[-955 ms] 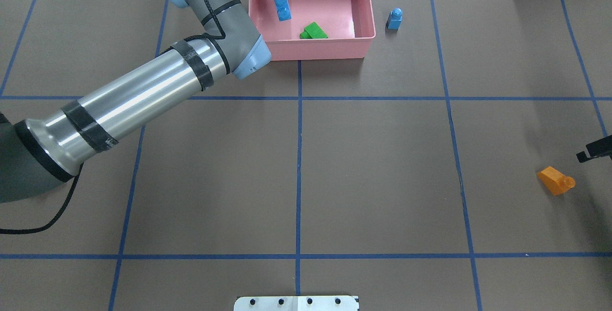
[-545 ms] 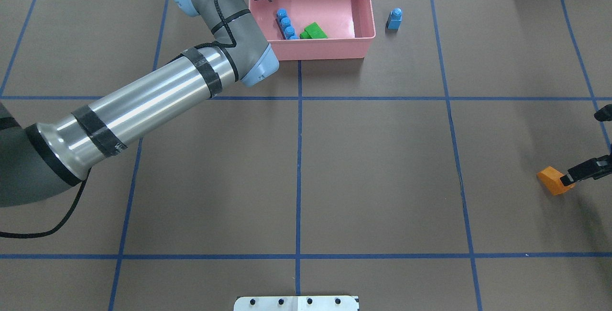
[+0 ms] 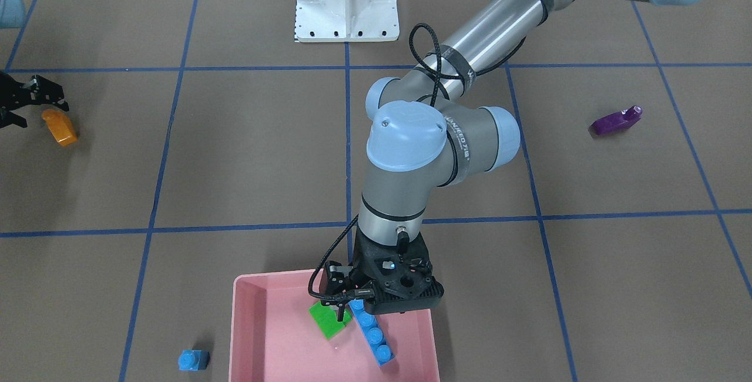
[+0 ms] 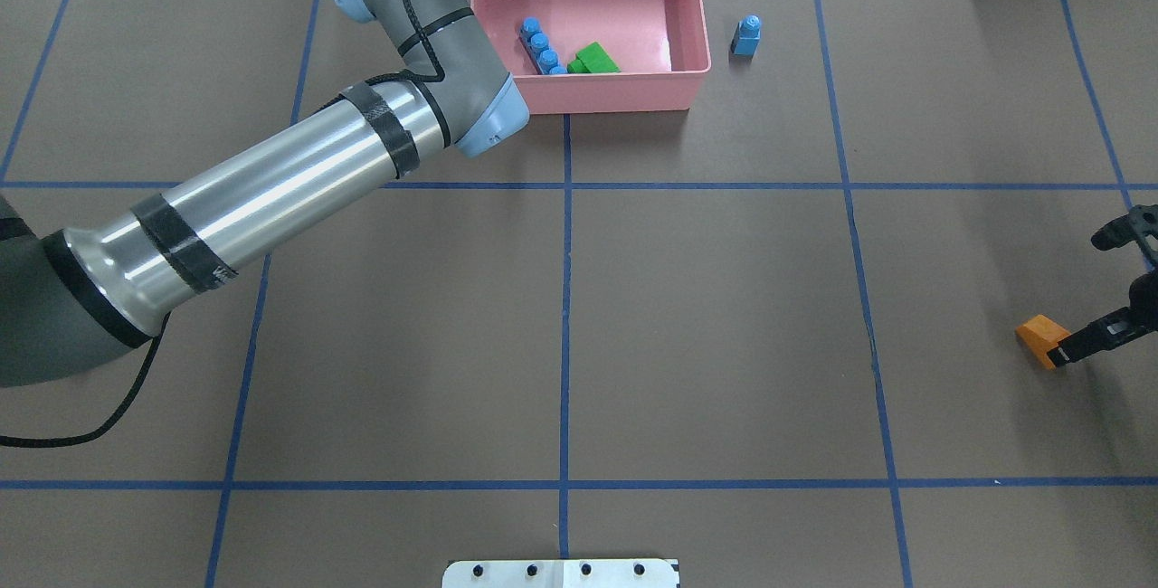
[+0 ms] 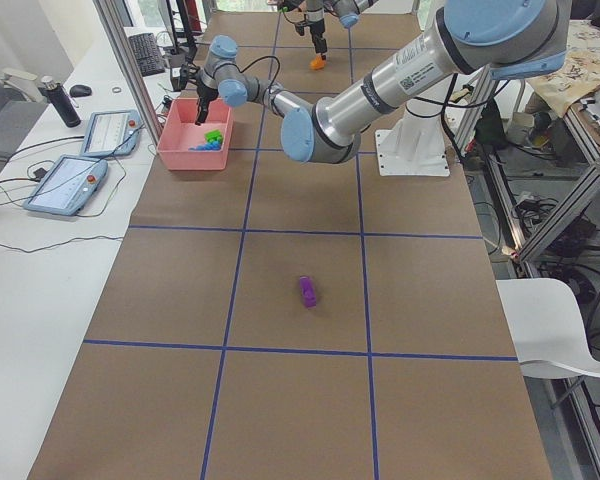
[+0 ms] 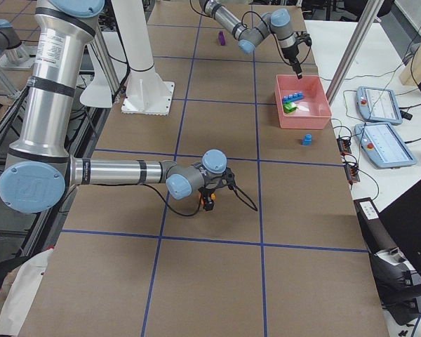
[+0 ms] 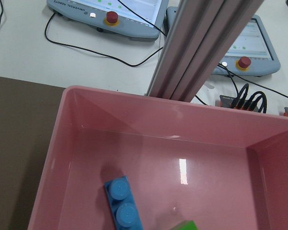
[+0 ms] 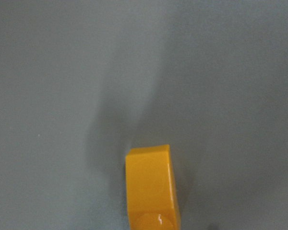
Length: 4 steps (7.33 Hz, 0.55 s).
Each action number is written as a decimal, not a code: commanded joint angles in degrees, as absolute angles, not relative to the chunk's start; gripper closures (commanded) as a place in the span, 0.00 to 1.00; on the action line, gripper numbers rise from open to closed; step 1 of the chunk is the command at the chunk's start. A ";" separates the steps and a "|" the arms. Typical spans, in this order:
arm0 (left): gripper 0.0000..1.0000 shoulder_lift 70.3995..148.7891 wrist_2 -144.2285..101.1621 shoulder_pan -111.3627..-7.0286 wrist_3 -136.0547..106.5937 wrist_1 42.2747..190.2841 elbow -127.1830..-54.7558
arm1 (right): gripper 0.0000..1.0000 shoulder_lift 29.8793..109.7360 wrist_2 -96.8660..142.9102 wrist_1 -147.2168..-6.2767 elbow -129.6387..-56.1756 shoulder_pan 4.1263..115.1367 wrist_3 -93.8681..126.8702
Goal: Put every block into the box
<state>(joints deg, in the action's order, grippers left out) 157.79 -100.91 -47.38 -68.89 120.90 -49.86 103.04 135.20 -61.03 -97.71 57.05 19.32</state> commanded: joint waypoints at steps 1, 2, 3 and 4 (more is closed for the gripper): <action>0.01 155.24 -109.56 -50.52 -59.22 110.36 -57.17 | 0.01 101.69 135.26 -60.91 -96.43 56.16 19.60; 0.01 151.39 -110.12 -51.15 -55.32 107.43 -61.83 | 0.16 101.78 135.35 -60.91 -96.33 56.16 19.60; 0.01 144.13 -111.43 -51.24 -50.50 105.75 -68.66 | 0.50 101.78 135.44 -60.91 -96.33 56.16 19.60; 0.01 135.18 -115.01 -52.72 -44.88 103.56 -77.17 | 0.94 101.86 135.96 -60.91 -96.33 56.34 19.69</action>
<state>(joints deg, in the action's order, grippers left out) 145.13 -111.46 -51.36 -51.69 106.51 -67.46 101.82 135.50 -60.92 -96.39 56.23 19.61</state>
